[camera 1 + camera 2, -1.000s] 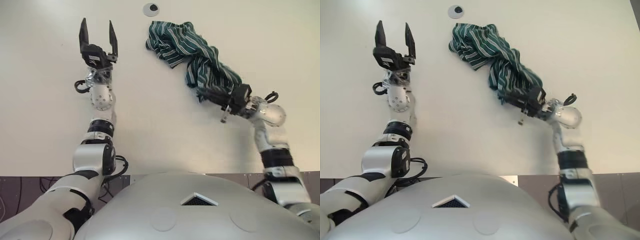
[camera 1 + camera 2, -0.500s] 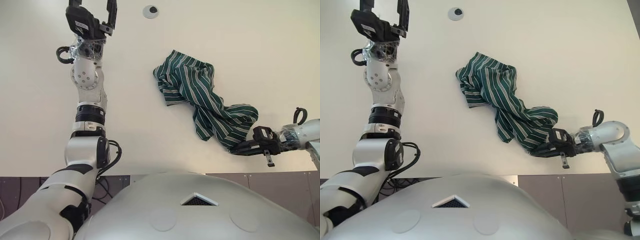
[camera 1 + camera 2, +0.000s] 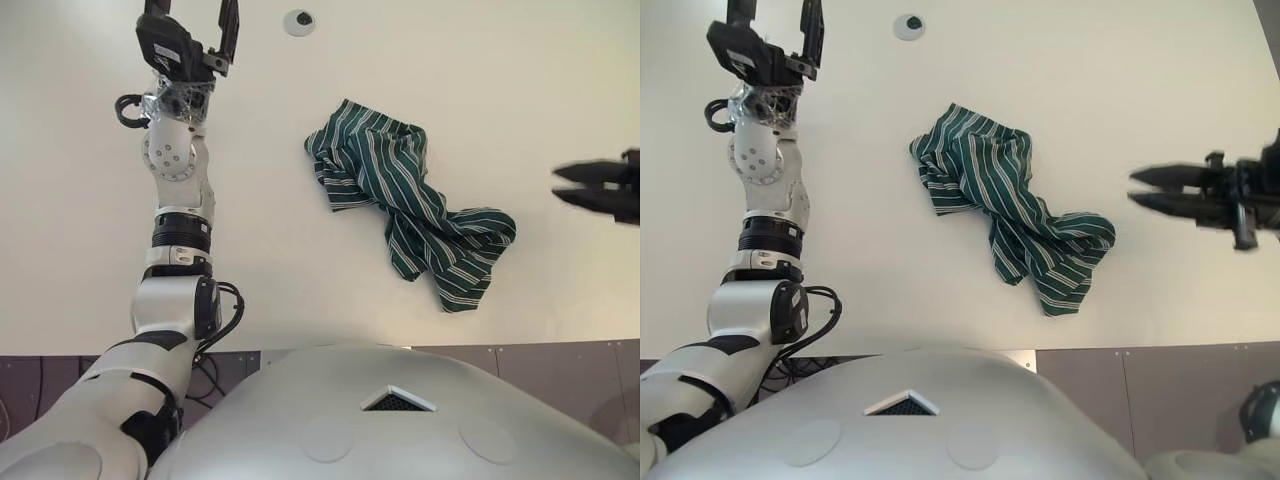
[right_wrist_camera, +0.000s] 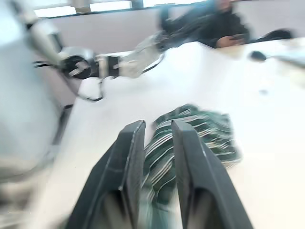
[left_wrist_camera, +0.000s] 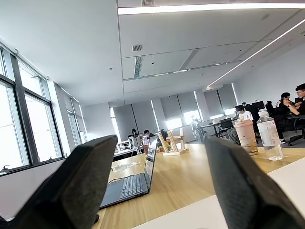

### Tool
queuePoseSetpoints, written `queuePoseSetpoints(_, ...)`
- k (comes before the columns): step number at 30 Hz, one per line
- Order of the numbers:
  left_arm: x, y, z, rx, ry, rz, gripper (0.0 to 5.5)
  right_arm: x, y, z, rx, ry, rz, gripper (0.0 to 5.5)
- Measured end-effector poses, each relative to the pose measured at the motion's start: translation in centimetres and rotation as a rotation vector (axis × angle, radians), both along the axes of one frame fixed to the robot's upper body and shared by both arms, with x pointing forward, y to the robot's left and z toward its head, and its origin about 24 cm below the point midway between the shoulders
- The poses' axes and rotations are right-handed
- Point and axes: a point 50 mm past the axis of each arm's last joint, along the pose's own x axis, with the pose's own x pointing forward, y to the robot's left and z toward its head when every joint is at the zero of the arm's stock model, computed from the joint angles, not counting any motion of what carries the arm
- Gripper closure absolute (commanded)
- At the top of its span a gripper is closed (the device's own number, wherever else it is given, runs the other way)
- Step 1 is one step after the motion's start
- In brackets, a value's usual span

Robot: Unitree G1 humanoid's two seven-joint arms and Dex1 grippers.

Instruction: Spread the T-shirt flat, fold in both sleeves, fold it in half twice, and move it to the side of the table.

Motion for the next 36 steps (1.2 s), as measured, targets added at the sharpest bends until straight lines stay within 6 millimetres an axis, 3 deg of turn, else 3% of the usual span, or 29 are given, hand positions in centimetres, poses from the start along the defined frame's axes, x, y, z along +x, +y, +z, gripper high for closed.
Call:
queuePoseSetpoints(3,0.0,0.1,-0.1,-0.002,0.003,0.002,2.18,4.0,1.6,-3.9,-0.182,-0.002,-0.252,4.51)
queuePoseSetpoints(7,-0.3,0.3,-0.2,0.004,0.008,0.002,2.18,7.1,3.8,-7.4,-0.56,-0.136,-0.337,4.51)
queuePoseSetpoints(9,-0.3,0.5,-0.1,0.003,0.009,-0.001,2.18,7.1,6.9,-10.1,-0.594,-0.13,-0.221,4.51)
queuePoseSetpoints(15,-0.3,2.1,0.2,-0.01,0.032,0.033,2.18,6.8,15.6,-11.3,-0.468,-0.211,0.054,4.51)
queuePoseSetpoints(21,-0.4,3.7,1.1,-0.008,0.028,0.054,2.18,5.1,21.6,-11.8,-0.373,-0.238,0.235,4.51)
queuePoseSetpoints(27,-0.3,4.6,0.4,-0.028,0.106,0.036,2.18,5.0,22.2,-12.1,-0.32,-0.212,0.219,4.51)
queuePoseSetpoints(32,0.0,4.0,-1.5,-0.015,0.266,-0.095,2.18,7.5,18.5,-10.0,-0.28,-0.274,0.015,4.51)
queuePoseSetpoints(36,-1.3,1.8,-3.3,0.191,0.434,-0.467,2.18,8.5,15.7,-8.4,-0.243,-0.309,-0.113,4.51)
